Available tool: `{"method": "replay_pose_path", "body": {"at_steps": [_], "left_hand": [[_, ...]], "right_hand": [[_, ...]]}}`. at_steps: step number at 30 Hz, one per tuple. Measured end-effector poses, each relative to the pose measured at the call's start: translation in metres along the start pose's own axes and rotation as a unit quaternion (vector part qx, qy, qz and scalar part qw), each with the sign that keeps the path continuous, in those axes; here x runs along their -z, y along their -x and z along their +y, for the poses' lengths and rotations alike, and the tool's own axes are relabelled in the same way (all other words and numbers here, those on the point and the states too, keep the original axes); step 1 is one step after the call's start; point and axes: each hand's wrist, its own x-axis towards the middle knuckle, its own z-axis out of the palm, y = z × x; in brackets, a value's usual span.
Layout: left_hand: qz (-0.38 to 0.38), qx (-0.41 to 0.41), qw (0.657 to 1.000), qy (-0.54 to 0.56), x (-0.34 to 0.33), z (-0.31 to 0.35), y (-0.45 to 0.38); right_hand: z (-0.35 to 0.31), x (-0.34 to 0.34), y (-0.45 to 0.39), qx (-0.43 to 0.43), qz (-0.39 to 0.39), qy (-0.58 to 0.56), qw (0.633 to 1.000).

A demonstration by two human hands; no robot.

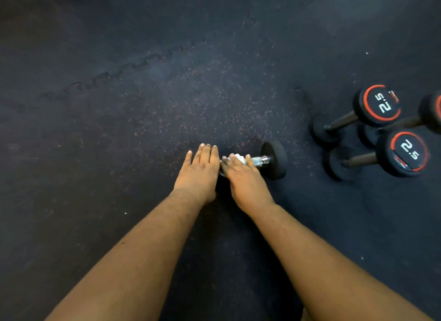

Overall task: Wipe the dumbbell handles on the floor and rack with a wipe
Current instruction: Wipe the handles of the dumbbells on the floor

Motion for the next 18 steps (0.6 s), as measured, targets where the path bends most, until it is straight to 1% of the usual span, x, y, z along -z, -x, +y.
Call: {"method": "replay_pose_path", "body": {"at_steps": [2,4,5,8,9,10,11,12,13,14,15,16,17,18], "left_hand": [[0.003,0.0,1.0,-0.002,-0.002,0.0,0.001],[0.007,0.0,1.0,0.0,-0.003,0.0,0.001],[0.008,-0.002,1.0,0.001,-0.003,0.0,0.001],[0.012,-0.004,1.0,0.003,-0.003,0.0,0.0],[0.013,-0.004,1.0,0.002,-0.003,0.0,-0.001],[0.014,-0.003,1.0,0.001,-0.004,-0.001,-0.001],[0.014,-0.001,1.0,0.0,-0.005,-0.001,-0.001],[0.013,-0.001,1.0,0.0,-0.006,-0.001,-0.002],[0.01,-0.001,1.0,0.0,-0.006,-0.001,-0.002],[0.008,-0.002,1.0,0.0,-0.005,-0.001,-0.002],[0.008,-0.003,1.0,-0.001,-0.005,-0.001,-0.002],[0.01,-0.003,1.0,-0.004,-0.004,-0.001,-0.002],[0.011,-0.002,1.0,-0.006,-0.004,-0.001,-0.001],[0.013,-0.002,1.0,-0.009,-0.005,0.0,0.0]], "right_hand": [[0.022,-0.005,0.006,-0.055,0.045,0.011,0.997],[0.032,-0.01,0.011,-0.099,0.069,0.02,0.992],[0.028,-0.011,0.009,-0.09,0.073,0.017,0.993],[0.003,-0.01,-0.002,0.019,0.069,-0.01,0.997],[0.001,-0.01,-0.002,0.046,0.076,-0.015,0.996],[0.004,-0.011,0.001,0.054,0.086,-0.025,0.994],[0.007,-0.014,0.006,0.044,0.108,-0.046,0.992],[0.008,-0.016,0.016,0.011,0.14,-0.094,0.986],[0.003,-0.019,0.027,-0.053,0.182,-0.172,0.967],[-0.005,-0.02,0.035,-0.147,0.231,-0.264,0.925],[-0.016,-0.022,0.04,-0.258,0.276,-0.365,0.851],[-0.025,-0.022,0.04,-0.363,0.305,-0.478,0.74],[-0.035,-0.023,0.034,-0.432,0.317,-0.596,0.599],[-0.044,-0.023,0.026,-0.46,0.311,-0.691,0.463]]}}
